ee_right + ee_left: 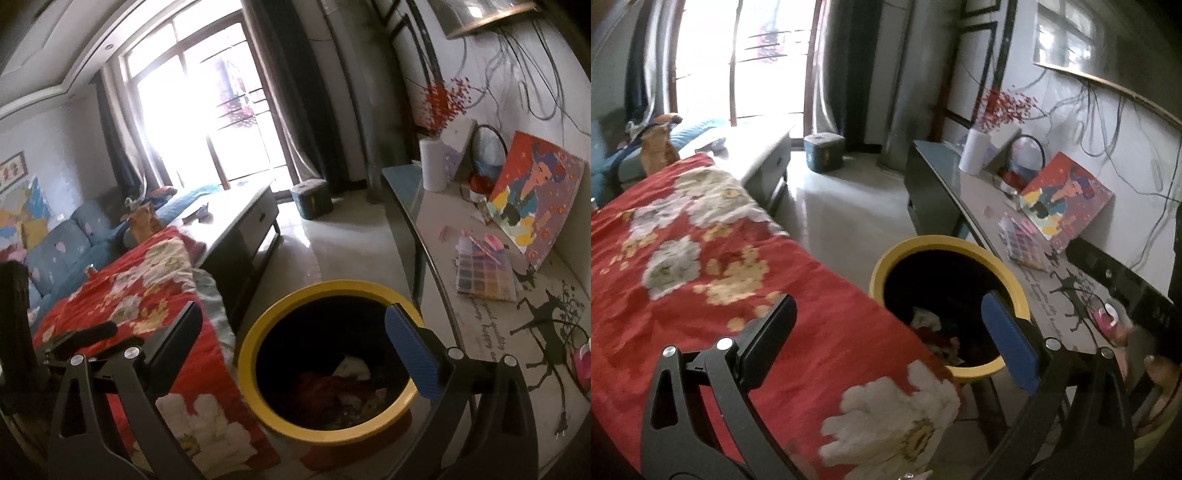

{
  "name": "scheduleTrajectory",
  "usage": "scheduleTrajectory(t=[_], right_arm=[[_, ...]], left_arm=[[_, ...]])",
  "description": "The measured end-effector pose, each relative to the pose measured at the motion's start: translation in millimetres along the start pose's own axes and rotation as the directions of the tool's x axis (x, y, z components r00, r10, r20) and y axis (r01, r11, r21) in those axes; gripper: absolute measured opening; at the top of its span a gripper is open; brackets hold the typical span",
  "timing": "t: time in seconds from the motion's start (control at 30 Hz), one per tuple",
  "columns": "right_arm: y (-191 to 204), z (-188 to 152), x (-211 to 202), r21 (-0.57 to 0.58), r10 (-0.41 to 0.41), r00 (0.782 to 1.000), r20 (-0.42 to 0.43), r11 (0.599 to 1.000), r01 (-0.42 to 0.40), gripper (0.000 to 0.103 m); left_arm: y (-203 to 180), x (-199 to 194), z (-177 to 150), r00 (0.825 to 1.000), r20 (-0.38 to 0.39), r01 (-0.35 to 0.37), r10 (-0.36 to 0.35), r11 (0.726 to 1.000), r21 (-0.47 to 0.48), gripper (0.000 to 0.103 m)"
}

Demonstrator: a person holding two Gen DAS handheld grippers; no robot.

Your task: Collect trash

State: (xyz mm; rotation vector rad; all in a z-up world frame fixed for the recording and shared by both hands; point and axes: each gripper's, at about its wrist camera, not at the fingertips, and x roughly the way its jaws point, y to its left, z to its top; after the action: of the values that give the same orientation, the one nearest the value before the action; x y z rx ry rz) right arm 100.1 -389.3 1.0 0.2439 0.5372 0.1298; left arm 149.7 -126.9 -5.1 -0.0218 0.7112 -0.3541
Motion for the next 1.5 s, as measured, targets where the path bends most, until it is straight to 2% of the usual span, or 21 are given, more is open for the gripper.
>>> scheduleTrajectory(t=[0.23,0.4,0.67,0.87,1.03,1.2,1.5], right_arm=[[38.0,-10.6,-9.7,-0.062,0.037,0.999,0.029,0.997,-0.035,0.096],[66.1,-26.1,-18.2,-0.113,0.051,0.995,0.088,0.993,-0.041,0.096],[99.1,-52.7,-33.6,-0.175,0.068,0.972,0.224,0.984,-0.028,0.097],[113.7,-68.1,-43.9,-0.198,0.094,0.952,0.291,0.98,-0.036,0.097],[123.1,-76.2,-44.5,-0.24,0.121,0.945,0.303,0.97,-0.047,0.097],[125.4,-78.6,-44.2,-0.236,0.115,0.944,0.308,0.971,-0.041,0.097],[123.7,-81.6,-34.4,-0.208,0.092,0.953,0.287,0.978,-0.031,0.097]], left_arm=[[26.6,-34.0,-13.7,0.994,0.058,-0.091,0.092,0.995,-0.034,0.092],[45.3,-57.4,-26.2,0.985,0.093,-0.139,0.146,0.987,-0.079,0.092],[63.2,-91.9,-47.9,0.966,0.174,-0.173,0.192,0.978,-0.12,0.092],[70.2,-112.0,-66.8,0.94,0.234,-0.218,0.247,0.965,-0.143,0.092],[73.6,-117.6,-81.9,0.928,0.253,-0.242,0.274,0.958,-0.151,0.092],[71.5,-120.7,-85.2,0.918,0.274,-0.257,0.288,0.956,-0.143,0.092],[71.4,-120.9,-87.0,0.913,0.287,-0.258,0.29,0.955,-0.143,0.092]])
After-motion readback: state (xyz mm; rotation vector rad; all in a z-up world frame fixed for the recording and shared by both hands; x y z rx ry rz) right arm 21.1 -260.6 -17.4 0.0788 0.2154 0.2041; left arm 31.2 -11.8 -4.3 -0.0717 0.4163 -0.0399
